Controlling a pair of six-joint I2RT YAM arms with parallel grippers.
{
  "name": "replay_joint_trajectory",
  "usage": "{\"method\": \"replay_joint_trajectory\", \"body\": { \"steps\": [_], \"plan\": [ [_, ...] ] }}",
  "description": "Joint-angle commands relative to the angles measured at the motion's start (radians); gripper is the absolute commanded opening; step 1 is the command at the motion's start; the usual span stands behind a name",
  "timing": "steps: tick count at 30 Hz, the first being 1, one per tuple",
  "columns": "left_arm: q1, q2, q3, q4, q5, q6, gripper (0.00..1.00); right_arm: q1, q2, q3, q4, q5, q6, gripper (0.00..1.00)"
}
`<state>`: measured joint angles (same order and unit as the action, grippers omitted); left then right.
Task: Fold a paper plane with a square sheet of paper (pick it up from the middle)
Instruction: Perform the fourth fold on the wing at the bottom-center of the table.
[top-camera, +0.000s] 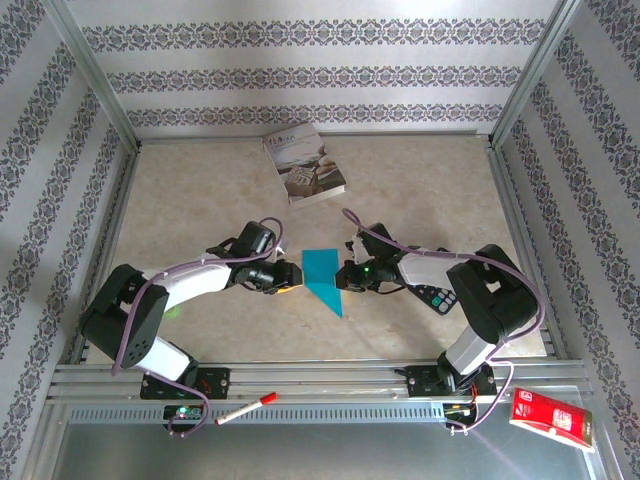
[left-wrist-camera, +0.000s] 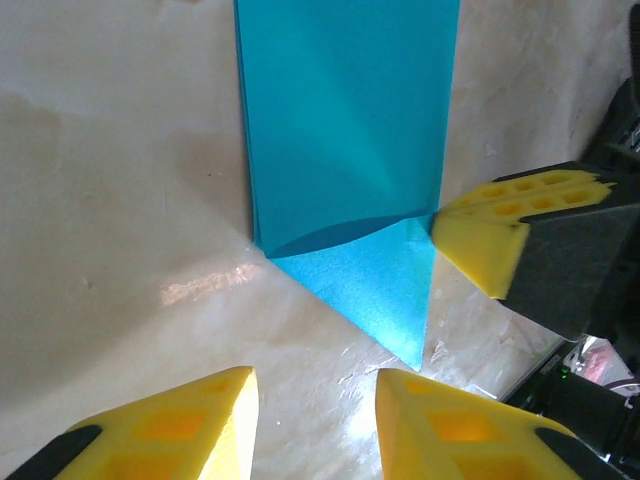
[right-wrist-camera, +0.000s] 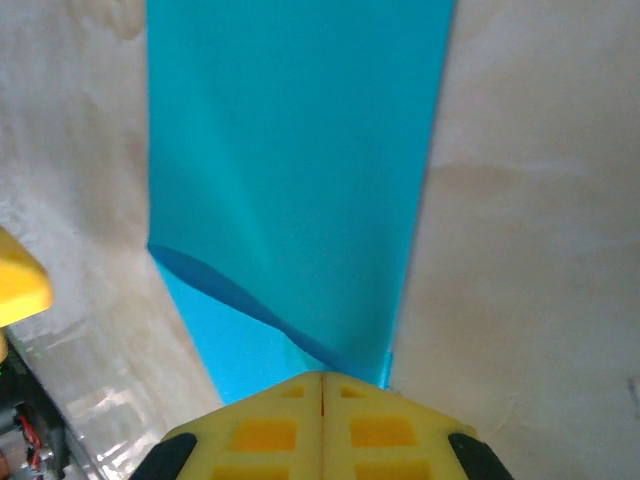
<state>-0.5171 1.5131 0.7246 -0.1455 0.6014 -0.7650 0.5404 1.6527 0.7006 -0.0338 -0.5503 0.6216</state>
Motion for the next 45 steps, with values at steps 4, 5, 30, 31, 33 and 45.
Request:
{"method": "replay_joint_trajectory", "body": {
  "steps": [4, 5, 30, 31, 33, 45],
  "plan": [
    [-0.012, 0.083, 0.033, 0.061, 0.045, -0.022, 0.39, -0.005, 0.019, -0.014, 0.009, 0.045, 0.008, 0.04],
    [-0.012, 0.101, 0.037, 0.069, 0.050, -0.029, 0.39, -0.005, 0.017, -0.021, 0.010, 0.049, 0.012, 0.04],
    [0.005, 0.194, 0.086, 0.134, 0.070, -0.077, 0.29, 0.007, 0.016, -0.062, 0.054, 0.040, 0.041, 0.03],
    [0.005, 0.198, 0.089, 0.129, 0.066, -0.075, 0.29, 0.006, 0.016, -0.062, 0.053, 0.039, 0.041, 0.03],
    [0.006, 0.209, 0.091, 0.129, 0.066, -0.075, 0.28, 0.007, 0.016, -0.062, 0.053, 0.039, 0.042, 0.02],
    [0.017, 0.219, 0.100, 0.109, 0.059, -0.063, 0.32, 0.006, 0.025, -0.064, 0.060, 0.039, 0.046, 0.02]
  ]
}}
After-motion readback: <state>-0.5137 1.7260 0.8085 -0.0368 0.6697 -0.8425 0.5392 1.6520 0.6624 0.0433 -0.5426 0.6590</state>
